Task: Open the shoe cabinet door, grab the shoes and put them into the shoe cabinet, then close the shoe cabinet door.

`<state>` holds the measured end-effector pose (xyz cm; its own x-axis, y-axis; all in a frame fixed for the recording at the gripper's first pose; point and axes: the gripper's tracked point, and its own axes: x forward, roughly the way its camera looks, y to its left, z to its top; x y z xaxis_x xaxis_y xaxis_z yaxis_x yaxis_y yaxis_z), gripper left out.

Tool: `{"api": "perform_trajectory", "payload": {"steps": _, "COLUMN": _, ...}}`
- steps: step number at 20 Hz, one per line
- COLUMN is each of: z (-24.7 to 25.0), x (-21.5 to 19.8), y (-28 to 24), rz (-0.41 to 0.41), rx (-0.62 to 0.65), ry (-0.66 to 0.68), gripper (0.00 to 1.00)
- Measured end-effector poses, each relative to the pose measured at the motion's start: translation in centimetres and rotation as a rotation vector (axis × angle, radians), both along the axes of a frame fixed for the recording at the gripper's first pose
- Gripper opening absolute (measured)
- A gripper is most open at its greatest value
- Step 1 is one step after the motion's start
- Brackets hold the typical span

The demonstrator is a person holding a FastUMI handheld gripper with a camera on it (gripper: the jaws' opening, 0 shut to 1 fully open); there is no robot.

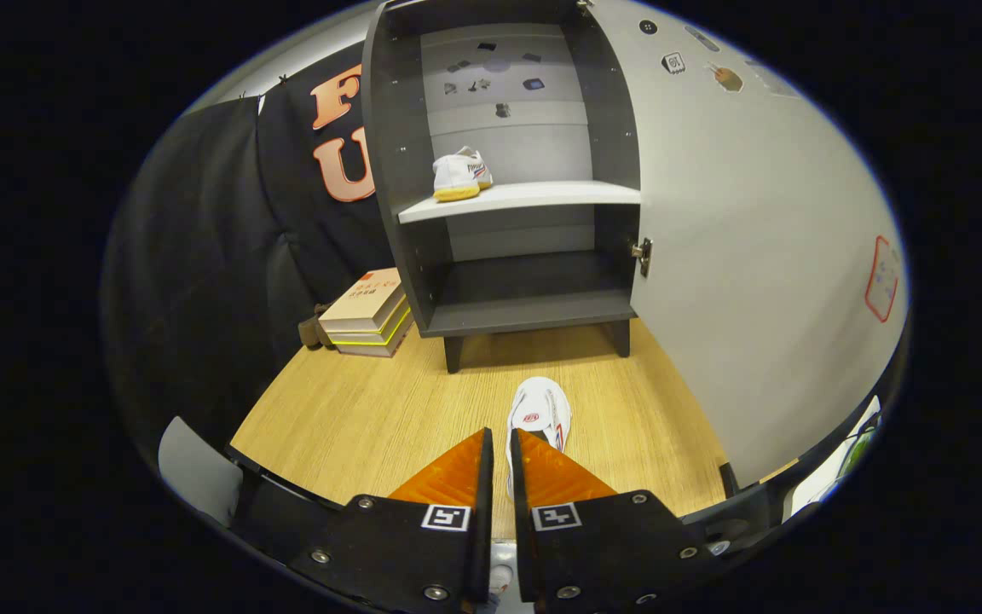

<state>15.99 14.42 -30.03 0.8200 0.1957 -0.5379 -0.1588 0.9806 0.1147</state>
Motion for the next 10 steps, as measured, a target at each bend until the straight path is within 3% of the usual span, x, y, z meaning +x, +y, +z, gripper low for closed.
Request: {"api": "perform_trajectory", "payload": {"steps": 10, "z": -11.2, "x": 3.6, "y": 1.7, "rz": 0.030, "rx": 0.009, "ry": 0.191, "gripper": 0.18}}
